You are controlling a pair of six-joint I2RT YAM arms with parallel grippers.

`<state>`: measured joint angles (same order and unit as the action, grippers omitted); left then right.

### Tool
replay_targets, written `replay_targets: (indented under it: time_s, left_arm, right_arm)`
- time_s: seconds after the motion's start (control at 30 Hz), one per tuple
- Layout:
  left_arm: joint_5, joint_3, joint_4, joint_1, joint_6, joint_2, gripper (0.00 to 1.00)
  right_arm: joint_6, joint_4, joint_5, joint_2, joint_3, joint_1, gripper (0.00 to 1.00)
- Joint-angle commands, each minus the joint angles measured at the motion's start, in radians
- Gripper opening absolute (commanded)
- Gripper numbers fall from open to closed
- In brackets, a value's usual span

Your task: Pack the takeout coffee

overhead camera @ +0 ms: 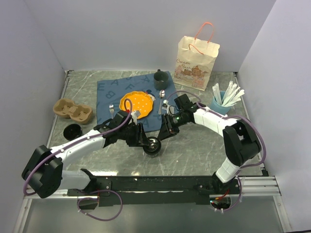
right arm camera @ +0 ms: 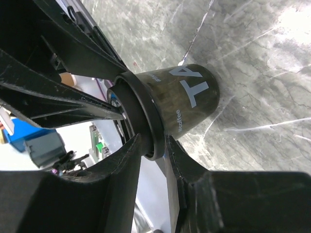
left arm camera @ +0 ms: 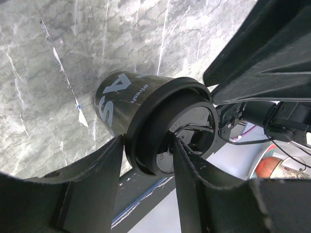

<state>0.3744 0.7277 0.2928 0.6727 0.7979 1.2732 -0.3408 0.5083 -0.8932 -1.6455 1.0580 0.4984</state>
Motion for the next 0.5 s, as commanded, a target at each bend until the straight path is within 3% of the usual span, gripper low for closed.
replay_targets:
  time_s: [0.0,0.2,0.33,0.47]
  left_arm:
    - [-0.103,-0.034,0.118,-0.001,-0.042,0.054,0.49]
    - [-0.107,-0.033,0.12,-0.001,-0.037,0.058,0.49]
    - [-0.112,-0.043,0.117,-0.001,-0.031,0.064,0.49]
    - [-0.117,-0.062,0.114,-0.001,-0.02,0.064,0.48]
  right_arm:
    - [0.031,-0.03,-0.041,-0.022,-0.009,0.012,0.34]
    - [0.036,-0.027,-0.023,-0.034,-0.015,0.014,0.33]
    - [0.008,-0.024,0.049,-0.04,-0.035,0.009,0.24]
    - [-0.023,-0.076,0.069,-0.043,-0.088,0.005,0.22]
